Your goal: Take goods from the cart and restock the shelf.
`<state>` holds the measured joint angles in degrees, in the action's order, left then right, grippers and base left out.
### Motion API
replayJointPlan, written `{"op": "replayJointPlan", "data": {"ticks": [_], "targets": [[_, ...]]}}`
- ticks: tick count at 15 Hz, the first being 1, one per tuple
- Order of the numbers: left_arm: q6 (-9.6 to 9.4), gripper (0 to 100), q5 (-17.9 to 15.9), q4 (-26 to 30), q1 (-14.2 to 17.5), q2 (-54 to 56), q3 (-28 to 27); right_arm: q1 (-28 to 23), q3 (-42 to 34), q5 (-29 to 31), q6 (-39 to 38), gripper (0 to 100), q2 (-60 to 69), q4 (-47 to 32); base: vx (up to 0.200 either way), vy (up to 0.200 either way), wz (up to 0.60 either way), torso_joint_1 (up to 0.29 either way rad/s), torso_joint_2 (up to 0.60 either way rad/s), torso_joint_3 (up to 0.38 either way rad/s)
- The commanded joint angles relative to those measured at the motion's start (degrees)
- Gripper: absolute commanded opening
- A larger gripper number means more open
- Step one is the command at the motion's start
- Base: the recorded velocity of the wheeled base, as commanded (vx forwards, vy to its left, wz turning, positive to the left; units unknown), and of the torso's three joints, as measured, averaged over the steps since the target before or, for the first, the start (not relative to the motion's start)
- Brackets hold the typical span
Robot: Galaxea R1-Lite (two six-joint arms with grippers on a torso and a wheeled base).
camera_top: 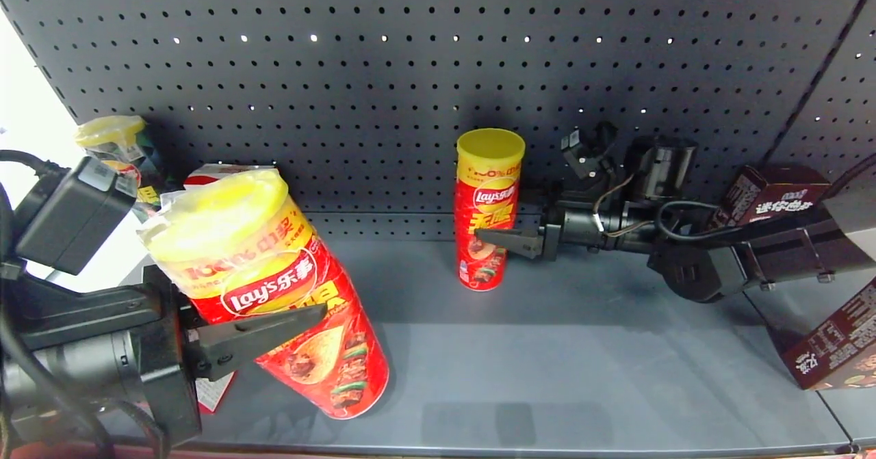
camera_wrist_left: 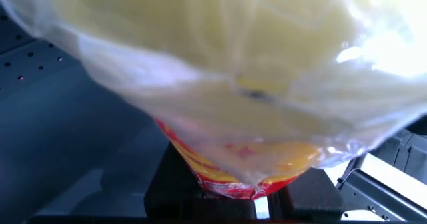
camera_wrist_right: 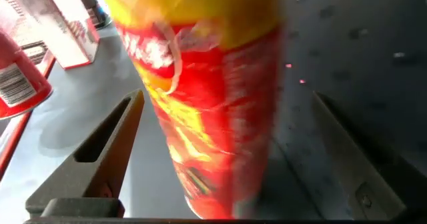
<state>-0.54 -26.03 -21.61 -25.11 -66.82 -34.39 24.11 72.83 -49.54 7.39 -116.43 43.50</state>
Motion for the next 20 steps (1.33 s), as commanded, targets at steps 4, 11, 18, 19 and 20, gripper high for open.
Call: {"op": "replayJointPlan", "data": {"ticks": [4, 11, 18, 19, 20], "targets": [[0.01, 0, 0.0, -1.5, 0.0, -0.2, 0.6, 1.9, 1.1, 0.1, 0.0, 100, -4.1, 1.2, 0.000, 0.000, 0.00, 0.000, 0.00, 0.000], [0.01, 0, 0.0, -1.5, 0.0, -0.2, 0.9, 2.0, 2.1, 0.1, -0.3, 0, -6.0, 3.7, 0.000, 0.000, 0.00, 0.000, 0.00, 0.000], [0.01, 0, 0.0, -1.7, 0.0, -0.2, 1.5, 3.7, -3.0, 0.3, -0.5, 0, 2.3, 3.7, 0.000, 0.000, 0.00, 0.000, 0.00, 0.000], [0.01, 0, 0.0, -1.7, 0.0, -0.2, 1.5, 4.1, -3.8, 0.3, -0.6, 0, 3.3, 3.7, 0.000, 0.000, 0.00, 0.000, 0.00, 0.000], [0.01, 0, 0.0, -1.7, 0.0, 0.0, 2.0, 4.8, -6.6, 0.3, -0.7, 0, 6.7, 3.8, 0.000, 0.000, 0.00, 0.000, 0.00, 0.000]]}}
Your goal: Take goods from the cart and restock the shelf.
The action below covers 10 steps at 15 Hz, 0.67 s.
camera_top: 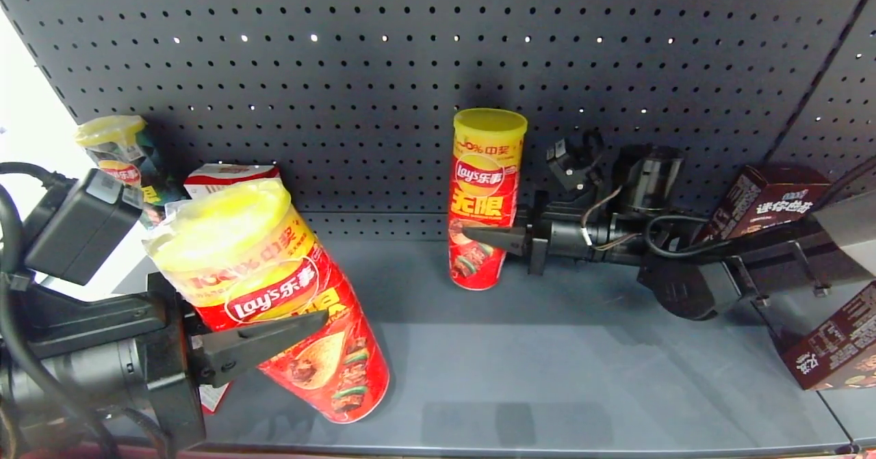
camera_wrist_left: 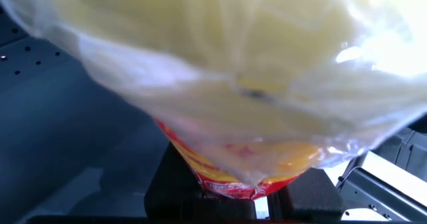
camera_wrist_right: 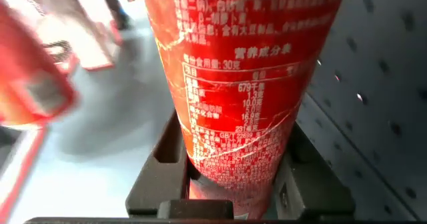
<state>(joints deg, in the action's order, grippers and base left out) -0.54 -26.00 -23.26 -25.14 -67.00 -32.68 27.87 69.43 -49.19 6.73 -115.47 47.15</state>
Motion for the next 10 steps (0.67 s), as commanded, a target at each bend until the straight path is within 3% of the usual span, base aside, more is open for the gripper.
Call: {"op": "replayJointPlan", "data": {"ticks": [1, 4, 10], "targets": [[-0.08, 0, 0.0, 0.0, 0.0, 0.3, 0.4, 1.7, -5.0, -0.1, 0.0, 0, 8.0, 0.2, 0.000, 0.000, 0.00, 0.000, 0.00, 0.000], [-0.08, 0, 0.0, 0.0, 0.0, 0.3, 0.2, 4.0, -13.0, -0.1, 0.1, 0, 14.4, 1.4, 0.000, 0.000, 0.00, 0.000, 0.00, 0.000], [-0.17, 0, 0.3, 0.0, 0.0, 0.3, -0.2, 5.3, -36.5, -0.1, 0.3, 0, 20.4, 16.5, 0.000, 0.000, 0.00, 0.000, 0.00, 0.000]]}}
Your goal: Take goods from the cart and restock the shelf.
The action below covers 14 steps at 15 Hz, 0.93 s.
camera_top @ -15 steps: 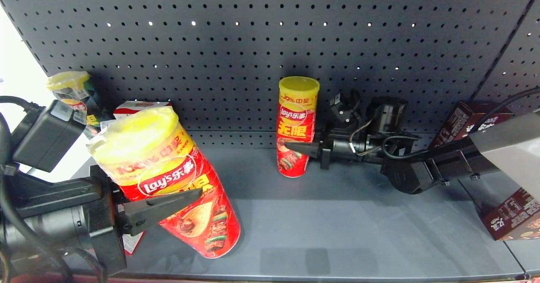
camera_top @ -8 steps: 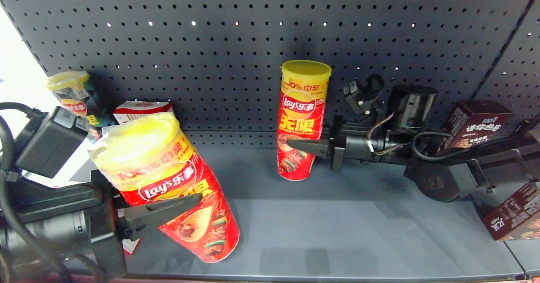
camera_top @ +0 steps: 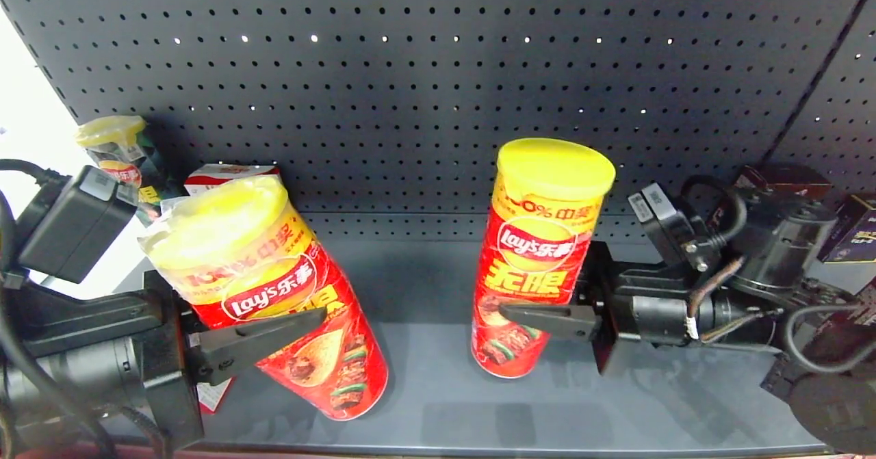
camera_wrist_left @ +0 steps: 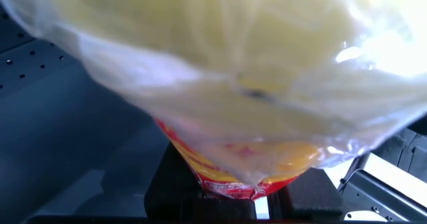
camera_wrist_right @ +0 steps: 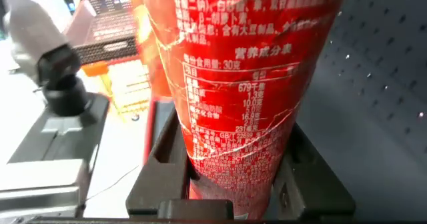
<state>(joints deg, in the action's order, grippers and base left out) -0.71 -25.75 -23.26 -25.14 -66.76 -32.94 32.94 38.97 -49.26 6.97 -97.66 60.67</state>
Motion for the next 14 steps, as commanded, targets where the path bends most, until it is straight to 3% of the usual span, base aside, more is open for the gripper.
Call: {"op": "replayJointPlan", "data": {"ticks": [1, 4, 14], "targets": [[0.00, 0, 0.1, 0.0, 0.0, 0.0, 0.1, 0.1, -8.1, 0.0, 0.1, 0, 2.3, 4.7, 0.000, 0.000, 0.00, 0.000, 0.00, 0.000], [0.00, 0, 0.1, 0.0, 0.0, 0.0, 0.0, 0.3, -11.5, -0.1, 0.2, 0, 1.5, 7.0, 0.000, 0.000, 0.00, 0.000, 0.00, 0.000], [0.09, 0, 0.2, 0.0, 0.1, 0.0, 0.4, 0.3, -10.7, -0.6, 3.2, 0, -4.4, 8.6, 0.000, 0.000, 0.00, 0.000, 0.00, 0.000]]}}
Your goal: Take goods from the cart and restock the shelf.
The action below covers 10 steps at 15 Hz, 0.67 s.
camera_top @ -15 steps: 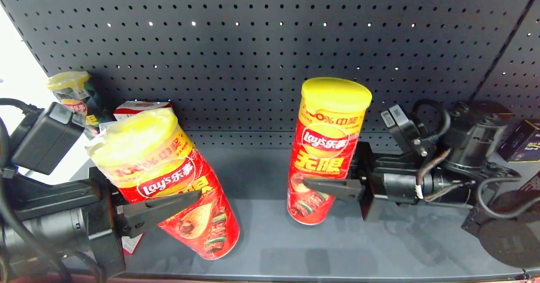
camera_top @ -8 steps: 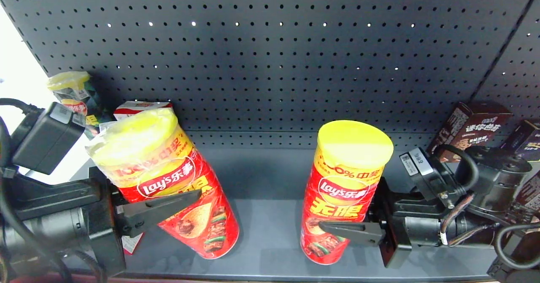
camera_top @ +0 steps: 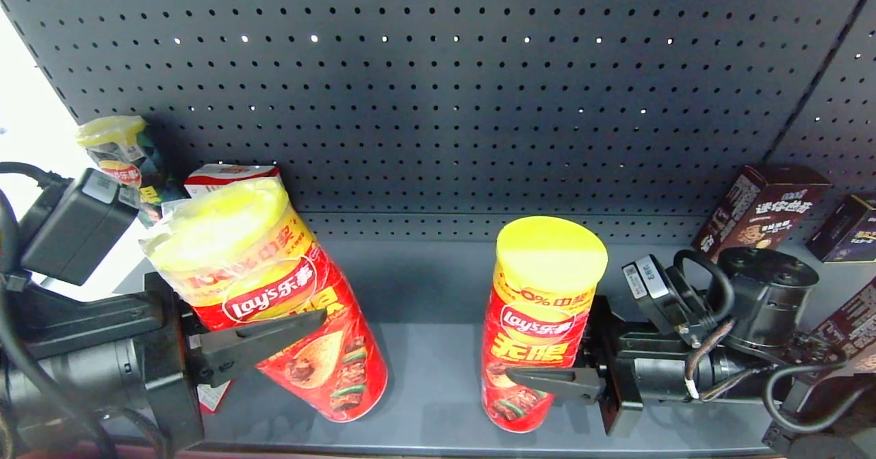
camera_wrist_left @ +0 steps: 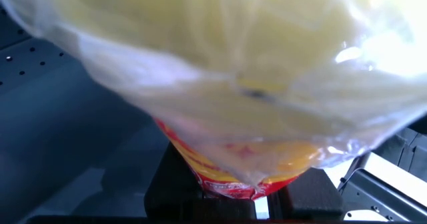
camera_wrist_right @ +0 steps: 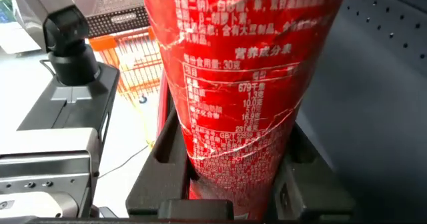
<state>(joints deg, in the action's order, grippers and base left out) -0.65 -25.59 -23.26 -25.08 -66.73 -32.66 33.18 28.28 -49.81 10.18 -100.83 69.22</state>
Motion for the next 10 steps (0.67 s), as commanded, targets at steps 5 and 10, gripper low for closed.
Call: {"op": "replayJointPlan", "data": {"ticks": [5, 10], "targets": [[0.12, 0, 0.0, 0.0, 0.0, 0.0, 0.1, 0.1, 0.0, 0.0, 0.0, 0, -1.9, 0.1, 0.000, 0.000, 0.00, 0.000, 0.00, 0.000], [0.03, 0, 0.0, 0.0, 0.0, 0.1, -0.1, -0.1, -1.0, 0.6, 0.1, 100, 0.0, 0.2, 0.000, 0.000, 0.00, 0.000, 0.00, 0.000]]}}
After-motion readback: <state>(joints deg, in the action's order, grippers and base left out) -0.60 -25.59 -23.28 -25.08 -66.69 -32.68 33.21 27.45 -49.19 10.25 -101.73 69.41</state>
